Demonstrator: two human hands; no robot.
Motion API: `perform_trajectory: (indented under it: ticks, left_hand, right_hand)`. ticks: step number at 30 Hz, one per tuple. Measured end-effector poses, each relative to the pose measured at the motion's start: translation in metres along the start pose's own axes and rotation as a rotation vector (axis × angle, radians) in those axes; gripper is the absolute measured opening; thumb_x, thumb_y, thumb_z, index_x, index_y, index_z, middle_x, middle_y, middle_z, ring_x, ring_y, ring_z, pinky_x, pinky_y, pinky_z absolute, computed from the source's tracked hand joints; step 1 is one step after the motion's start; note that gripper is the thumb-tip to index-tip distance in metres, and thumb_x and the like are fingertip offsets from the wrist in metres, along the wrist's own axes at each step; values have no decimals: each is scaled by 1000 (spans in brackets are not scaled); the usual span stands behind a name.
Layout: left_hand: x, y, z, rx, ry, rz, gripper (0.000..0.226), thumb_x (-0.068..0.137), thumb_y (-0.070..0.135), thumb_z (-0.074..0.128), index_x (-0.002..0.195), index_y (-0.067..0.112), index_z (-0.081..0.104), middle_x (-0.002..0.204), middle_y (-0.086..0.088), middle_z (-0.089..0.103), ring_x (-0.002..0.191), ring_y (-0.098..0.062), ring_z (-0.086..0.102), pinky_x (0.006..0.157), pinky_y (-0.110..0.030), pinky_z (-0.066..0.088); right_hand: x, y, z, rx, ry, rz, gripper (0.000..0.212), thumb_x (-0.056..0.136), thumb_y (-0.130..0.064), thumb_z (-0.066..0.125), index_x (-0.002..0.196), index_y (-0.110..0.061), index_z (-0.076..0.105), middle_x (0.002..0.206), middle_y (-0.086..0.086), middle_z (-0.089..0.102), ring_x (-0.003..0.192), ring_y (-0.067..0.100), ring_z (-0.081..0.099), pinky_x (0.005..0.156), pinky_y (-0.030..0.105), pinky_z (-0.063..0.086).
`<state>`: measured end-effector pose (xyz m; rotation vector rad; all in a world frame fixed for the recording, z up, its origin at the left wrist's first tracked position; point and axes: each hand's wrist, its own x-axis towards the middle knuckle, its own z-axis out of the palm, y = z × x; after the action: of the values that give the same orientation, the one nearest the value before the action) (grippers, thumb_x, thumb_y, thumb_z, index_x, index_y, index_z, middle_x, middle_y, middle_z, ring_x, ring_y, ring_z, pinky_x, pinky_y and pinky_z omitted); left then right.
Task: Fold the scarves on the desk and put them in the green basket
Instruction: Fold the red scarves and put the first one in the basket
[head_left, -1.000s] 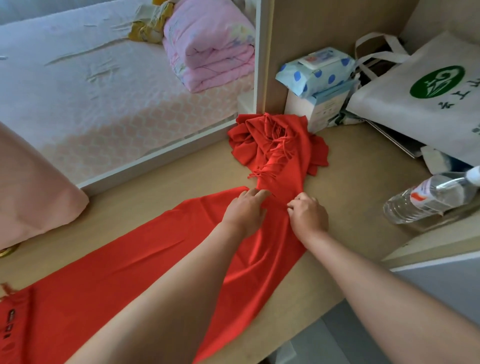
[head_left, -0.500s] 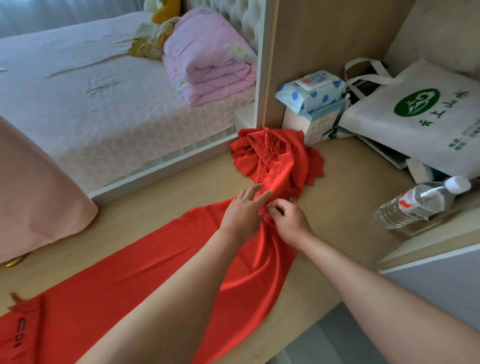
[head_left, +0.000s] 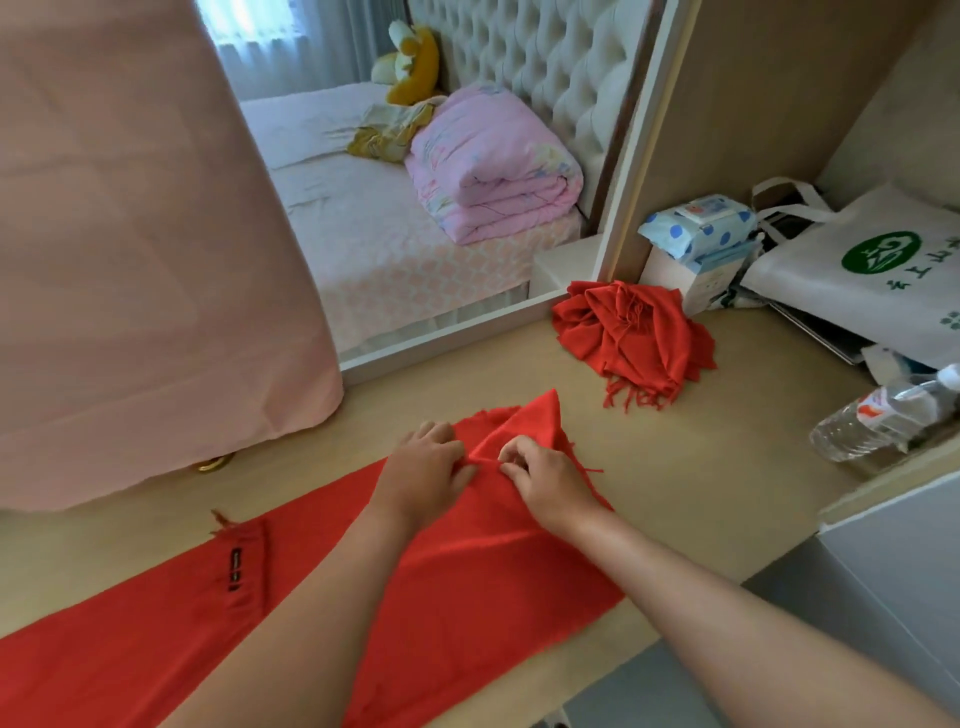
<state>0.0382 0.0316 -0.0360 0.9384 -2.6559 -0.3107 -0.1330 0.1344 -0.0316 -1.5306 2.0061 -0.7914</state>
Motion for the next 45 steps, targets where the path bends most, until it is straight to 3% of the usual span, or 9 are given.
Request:
perform_trajectory:
  ticks: [3, 6, 10, 17, 22, 29, 35, 40, 45]
  left_hand:
    - [-50, -29, -28, 10, -126, -15, 42, 82, 53, 57, 58, 19, 54, 76, 1, 55, 73, -24, 55, 66, -37, 47]
    - [-95, -38, -43, 73, -487, -221, 56, 87, 63, 51, 58, 16, 47, 81, -6, 64, 81, -27, 61, 64, -34, 41]
    - [-147, -46, -34, -63, -779, -448, 64, 87, 70, 44, 74, 12, 66, 94, -11, 70, 94, -29, 65, 75, -33, 48]
    - [-145, -46, -4, -193, -409, -419, 17, 92, 32, 57, 102, 22, 66, 106, -4, 66, 105, -25, 60, 88, -33, 46]
    - [-102, -21, 21, -239, -274, -421, 34, 91, 31, 60, 124, 27, 56, 114, 0, 58, 111, -22, 56, 91, -37, 47]
    - [-30, -19, 57, -45, -234, -496, 47, 99, 36, 46, 145, 43, 37, 159, -8, 21, 127, -29, 44, 91, -43, 48]
    - [-28, -43, 62, 118, -188, -619, 39, 101, 39, 42, 99, 14, 73, 105, -4, 68, 103, -27, 55, 85, -40, 45]
    - [-52, -61, 37, -289, 194, -841, 8, 81, 15, 67, 81, 17, 75, 87, 2, 73, 84, -16, 64, 80, -31, 45]
    - [-78, -76, 8, -601, 289, -900, 44, 71, -14, 45, 96, 21, 53, 82, 6, 55, 72, -8, 51, 65, -12, 39]
  right_hand:
    - [-14, -29, 26, -74, -89, -56, 11, 90, -20, 64, 86, -28, 59, 89, -13, 54, 90, 13, 54, 85, 27, 41]
    - [-34, -49, 56, -52, -379, 28, 12, 91, -22, 62, 85, -31, 58, 92, -9, 62, 88, 10, 58, 83, 25, 45]
    - [-57, -55, 89, -151, -581, 62, 9, 87, -24, 65, 86, -32, 63, 94, -11, 66, 91, 8, 61, 83, 21, 46]
    - [-39, -35, 82, -155, -235, 192, 19, 89, -12, 55, 94, -25, 68, 99, -7, 66, 99, 15, 62, 86, 25, 44]
    - [-4, -10, 77, -245, -166, 131, 38, 85, -2, 48, 109, -22, 70, 120, -1, 63, 114, 21, 57, 102, 33, 43]
    - [49, 19, 72, -329, -26, -174, 36, 87, -2, 51, 115, -18, 66, 122, 1, 57, 107, 28, 58, 85, 42, 51]
    - [83, 28, 68, -462, -273, -153, 51, 92, -10, 47, 142, -24, 48, 142, -3, 45, 126, 25, 48, 99, 40, 45]
    - [92, 19, 73, -495, -346, -121, 57, 88, -11, 49, 144, -24, 45, 142, -1, 42, 129, 24, 44, 104, 37, 40]
    - [100, -15, 87, -516, -355, -254, 57, 83, -36, 57, 139, -29, 51, 143, 1, 44, 129, 26, 43, 108, 37, 36]
